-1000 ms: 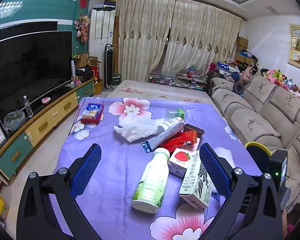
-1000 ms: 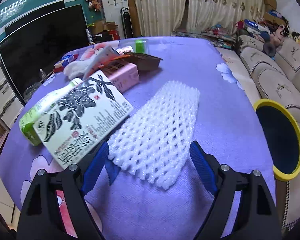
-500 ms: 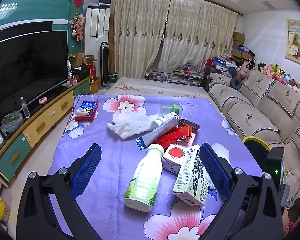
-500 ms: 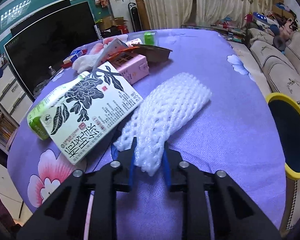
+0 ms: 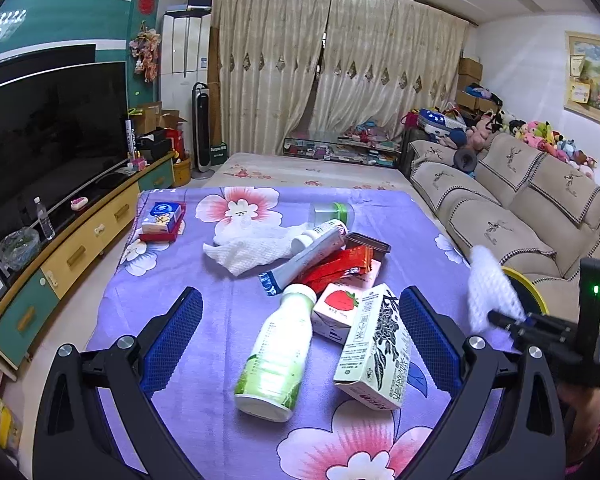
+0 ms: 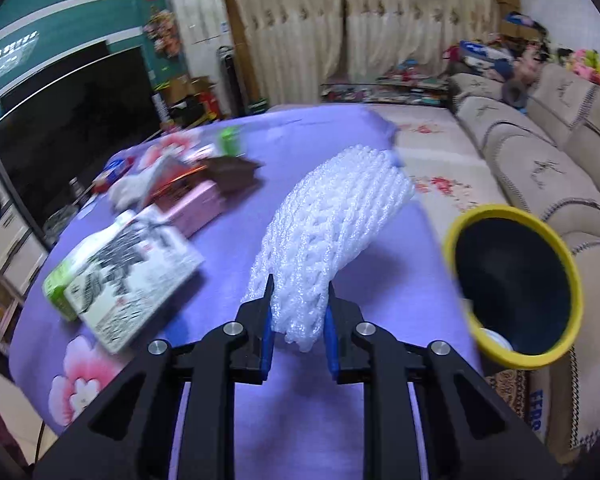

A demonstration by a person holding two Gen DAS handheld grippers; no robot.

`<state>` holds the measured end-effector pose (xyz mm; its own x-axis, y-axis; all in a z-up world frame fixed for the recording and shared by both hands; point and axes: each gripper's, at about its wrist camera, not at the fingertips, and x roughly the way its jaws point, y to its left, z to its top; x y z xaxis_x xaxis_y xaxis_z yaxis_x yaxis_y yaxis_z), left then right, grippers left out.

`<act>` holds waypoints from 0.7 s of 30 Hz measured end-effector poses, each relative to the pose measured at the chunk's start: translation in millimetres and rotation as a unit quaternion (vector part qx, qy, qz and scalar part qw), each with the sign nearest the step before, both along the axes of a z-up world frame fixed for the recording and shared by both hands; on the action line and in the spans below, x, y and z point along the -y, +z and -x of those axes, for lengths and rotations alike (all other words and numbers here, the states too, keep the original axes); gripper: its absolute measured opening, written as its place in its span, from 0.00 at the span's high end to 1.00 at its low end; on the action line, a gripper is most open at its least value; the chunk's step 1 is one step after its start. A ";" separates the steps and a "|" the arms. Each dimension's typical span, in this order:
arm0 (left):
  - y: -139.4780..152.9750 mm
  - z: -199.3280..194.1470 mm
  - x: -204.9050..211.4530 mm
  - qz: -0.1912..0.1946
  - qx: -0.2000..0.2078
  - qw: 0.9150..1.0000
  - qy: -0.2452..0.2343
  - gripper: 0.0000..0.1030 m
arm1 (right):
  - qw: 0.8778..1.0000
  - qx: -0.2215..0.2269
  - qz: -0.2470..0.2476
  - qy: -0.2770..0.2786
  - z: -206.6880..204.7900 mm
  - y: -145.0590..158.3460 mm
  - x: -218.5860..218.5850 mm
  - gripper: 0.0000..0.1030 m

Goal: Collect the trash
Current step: 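Carry the foam net over the yellow bin and open the right gripper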

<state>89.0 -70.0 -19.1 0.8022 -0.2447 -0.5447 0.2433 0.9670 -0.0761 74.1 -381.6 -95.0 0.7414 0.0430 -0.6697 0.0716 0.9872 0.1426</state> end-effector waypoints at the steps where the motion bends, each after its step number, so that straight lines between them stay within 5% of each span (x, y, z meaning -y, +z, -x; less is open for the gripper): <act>1: -0.4 0.0 2.8 0.000 -0.001 1.000 -0.003 0.06 | 1.000 0.001 0.001 -0.010 -0.2 -0.1 7.5 0.81; 12: -7.3 -4.2 27.7 -0.012 -0.011 0.999 -0.028 0.06 | 0.991 -0.010 0.020 -0.135 1.7 -12.4 104.7 0.80; 21: -14.9 -7.3 50.9 -0.027 -0.020 0.998 -0.051 0.06 | 0.981 -0.052 0.024 -0.185 -15.4 -46.1 158.9 0.79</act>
<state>96.3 -120.9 -34.1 0.7516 -0.2934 -0.5908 0.3381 0.9404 -0.0368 89.5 -540.6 -141.0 0.6282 -0.2503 -0.7367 0.4384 0.8961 0.0694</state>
